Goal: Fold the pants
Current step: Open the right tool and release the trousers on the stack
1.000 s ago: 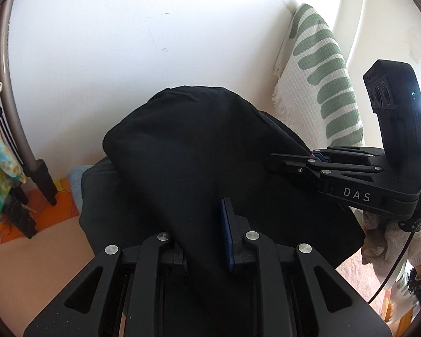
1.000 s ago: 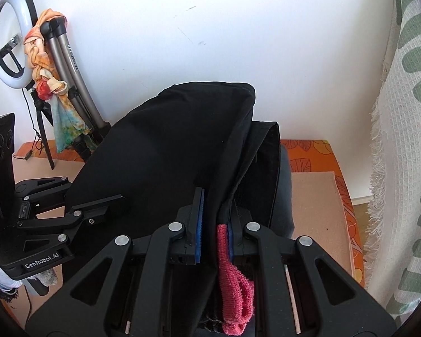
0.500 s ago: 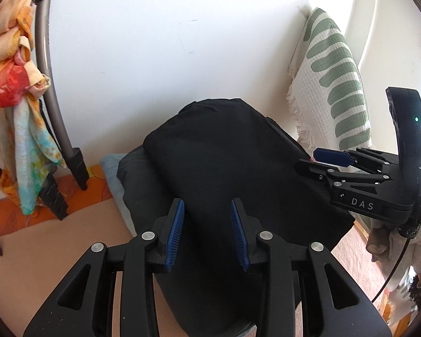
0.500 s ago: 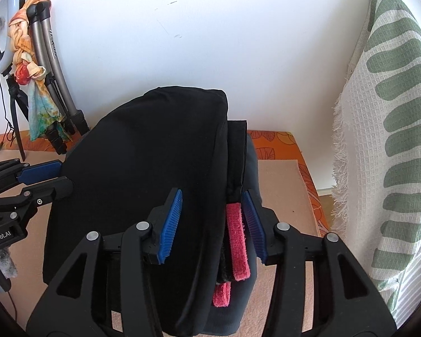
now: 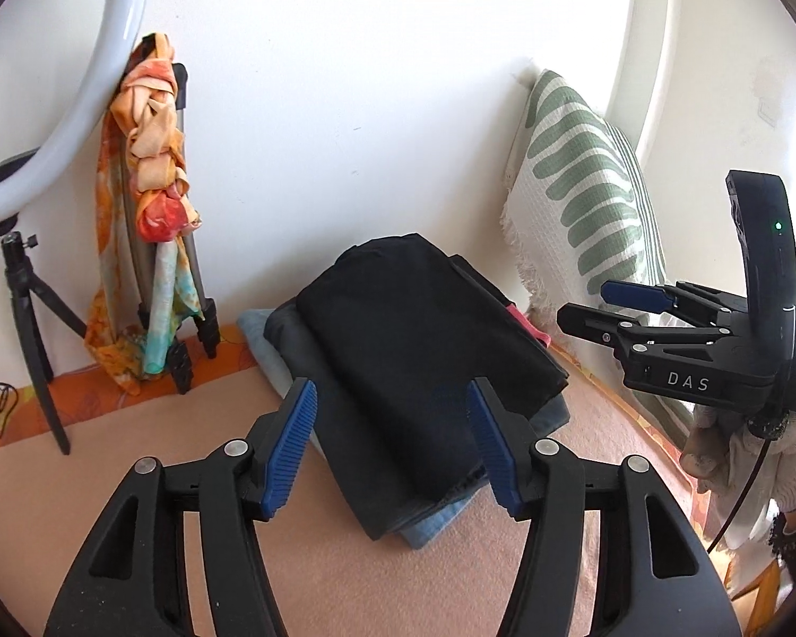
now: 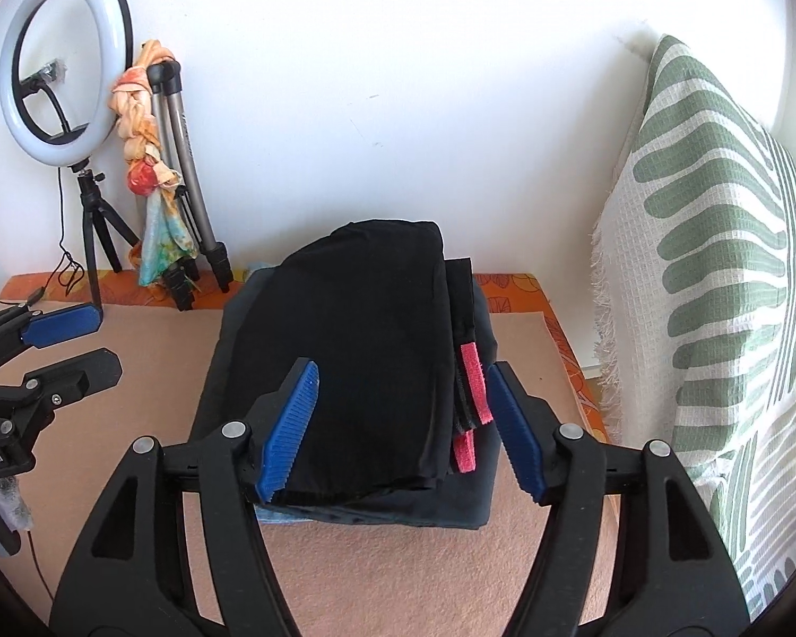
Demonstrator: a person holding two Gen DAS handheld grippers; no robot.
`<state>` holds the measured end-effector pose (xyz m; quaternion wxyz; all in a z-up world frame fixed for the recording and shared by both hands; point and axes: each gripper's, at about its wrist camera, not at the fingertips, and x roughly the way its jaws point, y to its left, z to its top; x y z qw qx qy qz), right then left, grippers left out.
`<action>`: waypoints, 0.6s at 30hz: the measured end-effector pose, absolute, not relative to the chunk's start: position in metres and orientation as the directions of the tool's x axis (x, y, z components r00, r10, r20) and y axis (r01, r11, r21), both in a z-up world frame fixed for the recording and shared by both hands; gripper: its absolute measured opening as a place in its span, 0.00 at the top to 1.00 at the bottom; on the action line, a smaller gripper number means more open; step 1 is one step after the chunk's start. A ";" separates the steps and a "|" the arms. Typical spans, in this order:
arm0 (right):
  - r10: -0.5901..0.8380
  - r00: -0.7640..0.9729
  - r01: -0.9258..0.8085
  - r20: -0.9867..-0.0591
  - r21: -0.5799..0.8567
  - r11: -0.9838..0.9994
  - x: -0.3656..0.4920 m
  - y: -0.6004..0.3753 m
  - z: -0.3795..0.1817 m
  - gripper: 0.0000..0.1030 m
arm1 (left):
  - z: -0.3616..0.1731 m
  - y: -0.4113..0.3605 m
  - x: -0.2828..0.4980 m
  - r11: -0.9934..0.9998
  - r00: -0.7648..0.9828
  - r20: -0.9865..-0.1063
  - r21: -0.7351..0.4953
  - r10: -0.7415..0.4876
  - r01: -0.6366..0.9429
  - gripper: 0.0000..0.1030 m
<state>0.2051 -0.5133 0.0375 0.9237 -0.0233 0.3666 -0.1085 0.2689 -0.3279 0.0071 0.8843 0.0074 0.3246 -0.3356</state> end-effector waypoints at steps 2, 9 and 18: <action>-0.209 0.722 0.181 -0.660 -0.111 0.977 0.190 -0.500 0.047 0.27 | 0.015 -0.319 0.252 0.771 0.568 -0.568 -0.205 -0.596 0.603 0.38; -0.231 0.771 0.180 -0.593 -0.145 0.973 0.139 -0.445 0.072 0.09 | 0.036 -0.276 0.199 0.773 0.600 -0.536 -0.173 -0.593 0.610 0.30; -0.201 0.804 0.174 -0.559 -0.102 0.979 0.073 -0.395 0.083 0.06 | 0.053 -0.236 0.132 0.794 0.651 -0.502 -0.127 -0.569 0.595 0.21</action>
